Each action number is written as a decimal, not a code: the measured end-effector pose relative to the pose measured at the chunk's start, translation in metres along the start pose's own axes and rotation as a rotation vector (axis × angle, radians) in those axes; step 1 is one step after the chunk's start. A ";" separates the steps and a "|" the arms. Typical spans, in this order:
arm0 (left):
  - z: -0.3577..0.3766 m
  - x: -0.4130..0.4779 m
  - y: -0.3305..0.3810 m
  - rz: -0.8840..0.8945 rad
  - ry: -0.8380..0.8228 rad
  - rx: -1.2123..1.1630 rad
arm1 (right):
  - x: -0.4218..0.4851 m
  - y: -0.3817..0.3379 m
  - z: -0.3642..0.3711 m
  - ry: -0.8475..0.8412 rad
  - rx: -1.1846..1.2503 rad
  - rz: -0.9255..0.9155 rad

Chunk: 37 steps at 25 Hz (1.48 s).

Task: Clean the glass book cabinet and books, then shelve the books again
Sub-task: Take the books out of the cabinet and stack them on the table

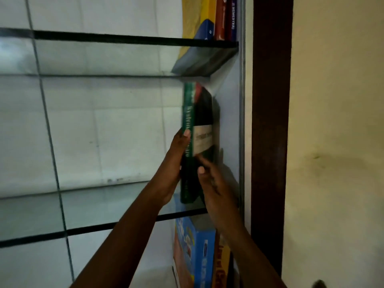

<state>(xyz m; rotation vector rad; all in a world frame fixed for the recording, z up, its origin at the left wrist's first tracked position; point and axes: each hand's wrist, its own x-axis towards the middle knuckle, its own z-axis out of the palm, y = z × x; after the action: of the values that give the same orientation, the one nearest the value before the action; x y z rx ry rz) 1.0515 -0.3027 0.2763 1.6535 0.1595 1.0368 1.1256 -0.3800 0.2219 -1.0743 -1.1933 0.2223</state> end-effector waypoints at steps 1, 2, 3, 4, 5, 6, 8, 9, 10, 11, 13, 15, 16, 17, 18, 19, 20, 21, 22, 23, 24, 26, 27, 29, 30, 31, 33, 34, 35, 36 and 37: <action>0.001 0.001 -0.002 0.039 0.076 -0.011 | 0.003 0.000 -0.004 -0.095 0.010 0.013; 0.001 0.002 -0.003 0.065 0.177 -0.024 | 0.007 0.000 -0.008 -0.165 0.012 0.019; 0.001 0.003 -0.003 0.071 0.267 -0.054 | 0.011 -0.003 -0.011 -0.207 0.011 0.018; 0.001 0.003 -0.003 0.067 0.322 -0.092 | 0.015 -0.007 -0.015 -0.219 0.004 0.010; 0.000 0.002 -0.004 0.074 0.357 -0.120 | 0.018 -0.013 -0.019 -0.214 0.002 -0.005; -0.001 0.001 -0.004 0.094 0.391 -0.123 | 0.019 -0.020 -0.025 -0.209 0.002 -0.025; 0.001 -0.004 -0.004 0.148 0.466 -0.053 | 0.018 -0.036 -0.037 -0.219 -0.012 -0.065; 0.002 -0.009 -0.004 0.174 0.497 -0.026 | 0.016 -0.043 -0.044 -0.228 -0.026 -0.085; 0.002 -0.015 -0.003 0.197 0.522 -0.027 | 0.015 -0.051 -0.049 -0.231 -0.041 -0.106; 0.001 -0.021 -0.002 0.218 0.542 -0.043 | 0.013 -0.059 -0.054 -0.232 -0.052 -0.127; -0.006 -0.030 0.006 0.261 0.568 -0.059 | 0.012 -0.078 -0.057 -0.219 -0.087 -0.173; -0.014 -0.031 0.015 0.293 0.582 -0.025 | 0.016 -0.098 -0.057 -0.207 -0.159 -0.220; -0.017 -0.029 0.020 0.306 0.589 -0.003 | 0.020 -0.108 -0.057 -0.200 -0.195 -0.238; -0.019 -0.028 0.024 0.314 0.597 0.016 | 0.024 -0.118 -0.058 -0.184 -0.230 -0.254; -0.021 -0.027 0.028 0.327 0.607 0.027 | 0.029 -0.128 -0.058 -0.157 -0.261 -0.279; -0.022 -0.026 0.030 0.343 0.619 0.035 | 0.035 -0.137 -0.059 -0.125 -0.282 -0.309; -0.023 -0.027 0.032 0.362 0.633 0.042 | 0.040 -0.146 -0.060 -0.089 -0.289 -0.340; -0.024 -0.028 0.034 0.377 0.648 0.049 | 0.046 -0.156 -0.060 -0.043 -0.299 -0.372; -0.024 -0.030 0.037 0.386 0.664 0.059 | 0.054 -0.167 -0.058 0.007 -0.318 -0.399; -0.024 -0.030 0.038 0.389 0.676 0.064 | 0.063 -0.177 -0.056 0.050 -0.345 -0.413; -0.024 -0.030 0.039 0.389 0.685 0.067 | 0.073 -0.185 -0.052 0.081 -0.371 -0.411; -0.023 -0.029 0.042 0.389 0.688 0.089 | 0.096 -0.199 -0.041 0.138 -0.389 -0.395; -0.023 -0.030 0.044 0.389 0.685 0.098 | 0.109 -0.203 -0.036 0.165 -0.397 -0.390; -0.023 -0.031 0.045 0.378 0.680 0.094 | 0.132 -0.209 -0.026 0.196 -0.482 -0.349; -0.026 -0.032 0.045 0.370 0.679 0.092 | 0.143 -0.212 -0.022 0.207 -0.572 -0.317; -0.028 -0.032 0.044 0.364 0.677 0.092 | 0.151 -0.215 -0.017 0.226 -0.677 -0.287; -0.032 -0.032 0.044 0.355 0.676 0.100 | 0.162 -0.223 -0.010 0.303 -0.822 -0.257; -0.033 -0.032 0.044 0.358 0.680 0.106 | 0.165 -0.227 -0.006 0.331 -0.842 -0.247; -0.034 -0.033 0.045 0.363 0.684 0.112 | 0.168 -0.230 -0.002 0.348 -0.857 -0.237; -0.034 -0.034 0.047 0.366 0.685 0.113 | 0.169 -0.233 0.001 0.363 -0.882 -0.228; -0.035 -0.036 0.049 0.369 0.682 0.111 | 0.171 -0.236 0.006 0.371 -0.915 -0.218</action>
<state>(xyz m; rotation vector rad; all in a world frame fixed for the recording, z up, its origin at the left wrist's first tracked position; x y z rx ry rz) 0.9865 -0.3162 0.2978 1.3922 0.3729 1.8822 1.1029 -0.3881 0.5120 -1.6563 -1.0608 -0.7366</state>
